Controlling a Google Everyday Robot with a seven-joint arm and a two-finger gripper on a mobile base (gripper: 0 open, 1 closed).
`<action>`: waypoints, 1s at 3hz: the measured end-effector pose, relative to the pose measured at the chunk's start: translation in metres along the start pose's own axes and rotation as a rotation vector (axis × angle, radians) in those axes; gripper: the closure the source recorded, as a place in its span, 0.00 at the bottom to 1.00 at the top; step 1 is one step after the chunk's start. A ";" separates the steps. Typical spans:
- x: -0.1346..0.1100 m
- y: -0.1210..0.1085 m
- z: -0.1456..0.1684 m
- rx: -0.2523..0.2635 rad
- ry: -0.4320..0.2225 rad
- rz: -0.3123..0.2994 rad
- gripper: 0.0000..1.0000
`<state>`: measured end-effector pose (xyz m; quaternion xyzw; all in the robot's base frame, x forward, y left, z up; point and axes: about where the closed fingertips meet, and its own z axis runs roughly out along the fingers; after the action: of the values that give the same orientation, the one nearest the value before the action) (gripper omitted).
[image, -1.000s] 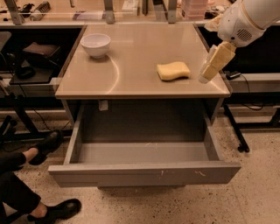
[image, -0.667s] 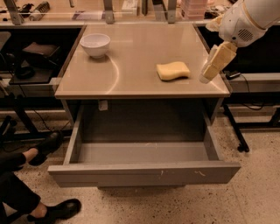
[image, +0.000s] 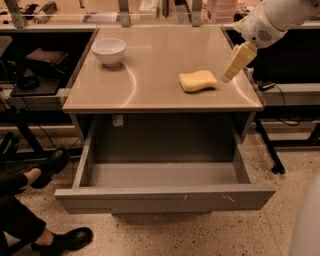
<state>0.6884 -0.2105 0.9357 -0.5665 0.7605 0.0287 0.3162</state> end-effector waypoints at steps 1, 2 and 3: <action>0.002 -0.045 0.033 0.045 -0.013 0.024 0.00; -0.010 -0.077 0.049 0.100 -0.049 0.004 0.00; -0.030 -0.074 0.069 0.062 -0.104 -0.060 0.00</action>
Offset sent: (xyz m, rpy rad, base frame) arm 0.1622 -0.0104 0.0225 0.0430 -0.2000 -0.0349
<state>0.7893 -0.1838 0.9188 -0.5766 0.7263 0.0252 0.3733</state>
